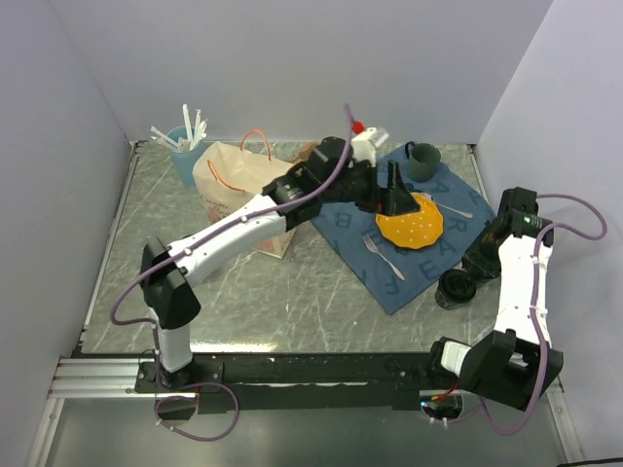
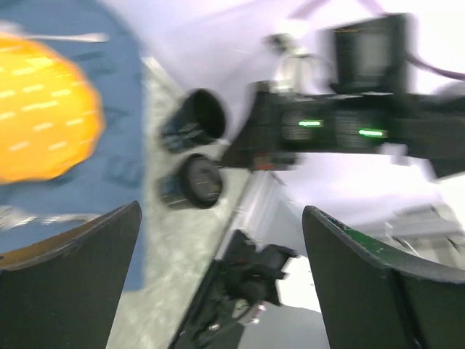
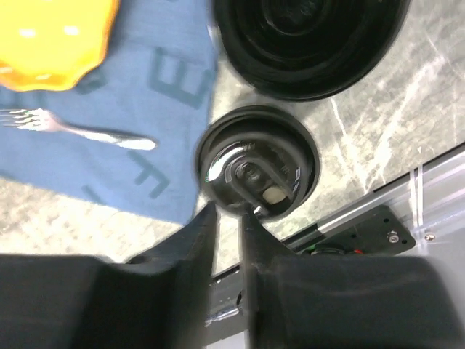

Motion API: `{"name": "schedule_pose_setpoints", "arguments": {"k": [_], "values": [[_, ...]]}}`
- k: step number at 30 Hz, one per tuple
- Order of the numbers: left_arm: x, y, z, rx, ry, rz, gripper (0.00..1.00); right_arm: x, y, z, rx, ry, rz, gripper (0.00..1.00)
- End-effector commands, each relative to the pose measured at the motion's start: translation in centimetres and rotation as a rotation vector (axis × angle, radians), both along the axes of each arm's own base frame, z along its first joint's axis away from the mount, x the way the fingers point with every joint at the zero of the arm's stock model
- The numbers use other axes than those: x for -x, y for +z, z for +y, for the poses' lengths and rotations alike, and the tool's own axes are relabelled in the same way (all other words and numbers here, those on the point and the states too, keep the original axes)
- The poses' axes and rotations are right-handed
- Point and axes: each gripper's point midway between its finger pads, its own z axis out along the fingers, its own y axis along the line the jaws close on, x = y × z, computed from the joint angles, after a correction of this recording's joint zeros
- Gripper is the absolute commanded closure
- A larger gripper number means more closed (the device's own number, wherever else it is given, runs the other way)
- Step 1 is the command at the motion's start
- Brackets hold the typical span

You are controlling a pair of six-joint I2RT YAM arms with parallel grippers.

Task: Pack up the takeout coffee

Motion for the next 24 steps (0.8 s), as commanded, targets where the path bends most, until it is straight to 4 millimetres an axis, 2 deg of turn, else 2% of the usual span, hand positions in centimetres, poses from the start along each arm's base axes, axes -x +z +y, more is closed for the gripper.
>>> {"name": "schedule_pose_setpoints", "arguments": {"k": [1,2,3,4,5,6,8,9,11,12,14,16,18,19,22,24], "values": [[-2.9,2.2,6.4,-0.053,0.214,-0.049,0.03,-2.0,6.1,1.5,0.039,0.090,-0.180,0.64],[-3.8,2.1,7.6,-0.066,0.271,-0.059,0.03,-2.5,6.7,3.1,0.038,0.167,-0.195,0.59],[-4.9,0.8,9.2,-0.100,0.320,-0.046,0.03,-3.0,7.7,3.7,0.044,0.214,-0.212,0.50],[-5.0,1.8,10.9,-0.094,0.356,-0.069,0.03,-3.3,8.2,4.7,0.043,0.259,-0.209,0.46],[-5.5,1.6,12.2,-0.106,0.391,-0.067,0.03,-3.6,8.6,6.2,0.048,0.332,-0.208,0.41],[-6.9,1.1,14.6,-0.134,0.464,-0.051,0.03,-4.2,9.7,7.2,0.051,0.388,-0.214,0.28],[-7.3,2.4,17.8,-0.140,0.569,-0.054,0.03,-4.9,11.1,8.9,0.053,0.467,-0.249,0.15],[-8.3,2.6,19.9,-0.172,0.682,-0.076,0.04,-5.6,12.4,10.6,0.044,0.521,-0.305,0.00],[-8.1,2.7,22.7,-0.237,0.771,-0.115,0.04,-6.4,13.4,12.2,0.018,0.566,-0.369,0.00],[-8.8,2.5,25.1,-0.282,0.892,-0.137,0.04,-6.5,13.8,13.2,-0.020,0.585,-0.396,0.00],[-7.9,3.8,28.2,-0.297,0.990,-0.146,0.03,-7.1,14.2,14.0,-0.046,0.596,-0.441,0.00],[-6.5,5.9,30.4,-0.253,1.046,-0.158,0.03,-7.2,14.2,14.7,-0.077,0.605,-0.451,0.00],[-5.3,6.8,31.8,-0.230,1.080,-0.153,0.03,-7.2,14.4,15.2,-0.093,0.629,-0.462,0.00],[-4.5,7.6,33.4,-0.197,1.142,-0.139,0.02,-7.2,14.6,15.6,-0.106,0.644,-0.473,0.00],[-3.2,7.5,35.8,-0.207,1.211,-0.134,0.01,-7.2,15.1,15.7,-0.109,0.653,-0.489,0.00],[-3.2,6.5,38.2,-0.277,1.307,-0.127,0.06,-6.9,15.3,15.9,-0.117,0.659,-0.499,0.00]]}}
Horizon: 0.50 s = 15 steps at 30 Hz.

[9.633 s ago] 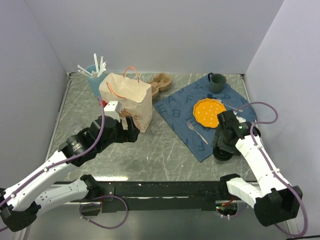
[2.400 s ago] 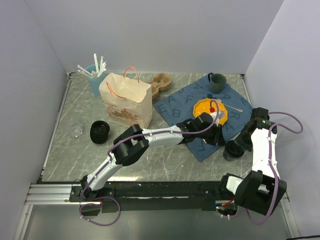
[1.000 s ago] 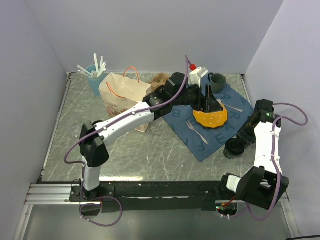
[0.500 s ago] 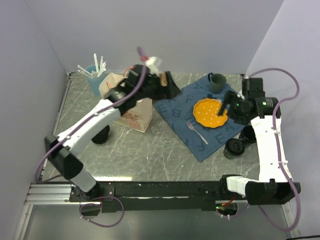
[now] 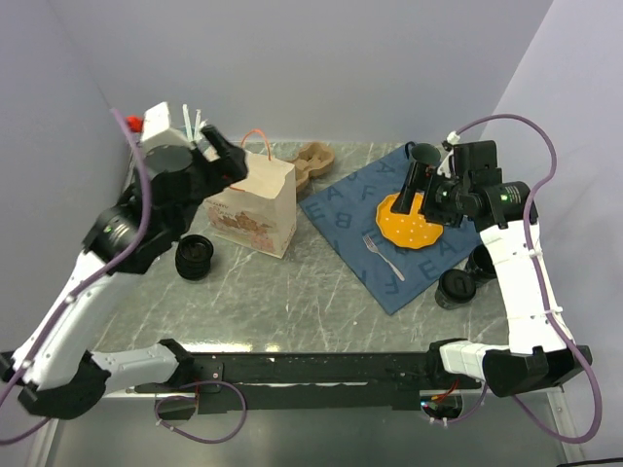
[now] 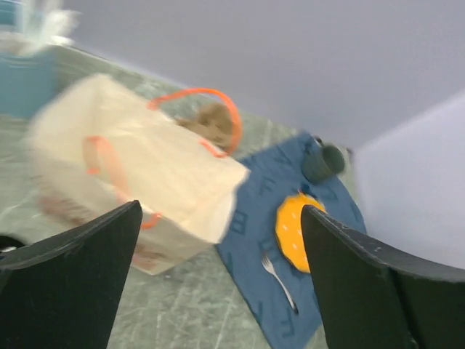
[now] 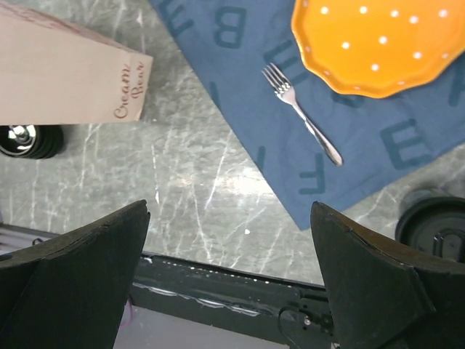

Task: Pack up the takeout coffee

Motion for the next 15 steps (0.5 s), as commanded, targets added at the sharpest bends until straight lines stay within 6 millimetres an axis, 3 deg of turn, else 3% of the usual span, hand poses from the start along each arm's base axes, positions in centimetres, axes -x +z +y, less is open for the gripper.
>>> {"name": "schedule_pose_setpoints", "arguments": {"k": [1,5,9,14,15], "values": [[0.1,-2.4,5.4,-0.072,0.254,0.078,0.07,0.0,2.0,1.2,-0.053,0.047,-0.081,0.00],[-0.9,-3.6,6.2,-0.061,0.310,0.181,0.12,0.2,1.0,2.7,-0.064,0.106,-0.051,0.00],[-1.5,-5.5,5.2,0.017,0.330,0.282,0.20,0.5,0.4,3.4,-0.030,0.111,-0.019,0.00],[-1.7,-7.1,5.0,0.095,0.386,0.365,0.23,0.1,1.9,6.0,-0.062,0.189,-0.076,0.00],[-1.8,-7.4,5.0,0.085,0.385,0.373,0.24,0.3,2.4,7.3,-0.065,0.230,-0.095,0.00]]}}
